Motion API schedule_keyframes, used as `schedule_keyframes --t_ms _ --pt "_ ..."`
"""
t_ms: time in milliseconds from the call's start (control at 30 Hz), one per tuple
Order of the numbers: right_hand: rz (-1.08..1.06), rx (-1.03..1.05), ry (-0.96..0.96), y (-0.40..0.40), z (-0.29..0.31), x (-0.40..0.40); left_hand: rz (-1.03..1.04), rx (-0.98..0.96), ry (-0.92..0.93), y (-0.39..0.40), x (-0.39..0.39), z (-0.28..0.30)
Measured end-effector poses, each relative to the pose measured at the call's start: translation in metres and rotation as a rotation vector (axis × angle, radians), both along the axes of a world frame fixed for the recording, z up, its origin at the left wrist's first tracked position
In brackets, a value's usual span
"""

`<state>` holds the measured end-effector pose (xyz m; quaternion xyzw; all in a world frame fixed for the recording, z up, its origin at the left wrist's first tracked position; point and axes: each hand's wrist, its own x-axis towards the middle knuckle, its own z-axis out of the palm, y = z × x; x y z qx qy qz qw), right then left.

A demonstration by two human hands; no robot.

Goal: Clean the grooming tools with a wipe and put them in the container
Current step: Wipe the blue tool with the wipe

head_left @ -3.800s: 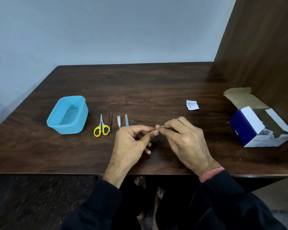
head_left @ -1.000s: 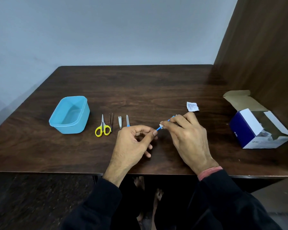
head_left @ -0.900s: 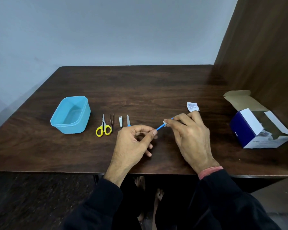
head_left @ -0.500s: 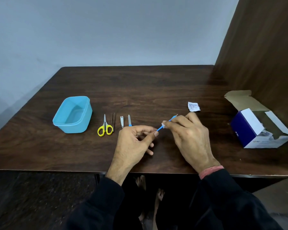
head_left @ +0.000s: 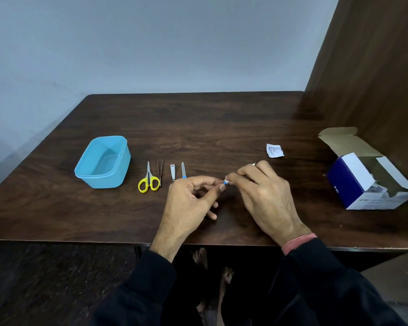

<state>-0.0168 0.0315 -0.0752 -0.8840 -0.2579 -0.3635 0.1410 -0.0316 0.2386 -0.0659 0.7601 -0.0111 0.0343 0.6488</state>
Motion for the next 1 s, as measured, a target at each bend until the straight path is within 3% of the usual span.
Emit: schedule_keyframes --t_ms 267,467,667,867,1000 --pt "0.035 -0.043 -0.021 0.0003 -0.0019 0.0005 -0.025 0.064 0.031 -0.0002 0.0014 -0.0021" --pt "-0.128 0.05 0.02 -0.0016 -0.0034 0.0057 0.017 -0.002 0.026 0.001 0.0014 -0.0044" --pt "0.028 -0.044 -0.004 0.0002 -0.0017 0.0011 0.016 0.005 0.012 0.0024 0.0013 -0.0048" --pt "-0.158 0.114 0.038 -0.0019 -0.0007 0.0072 0.04 -0.014 0.001 0.0015 0.0012 -0.0037" --pt "-0.118 0.05 0.033 -0.0021 -0.0032 0.0063 0.042 -0.006 0.004 0.003 0.0004 -0.0025"
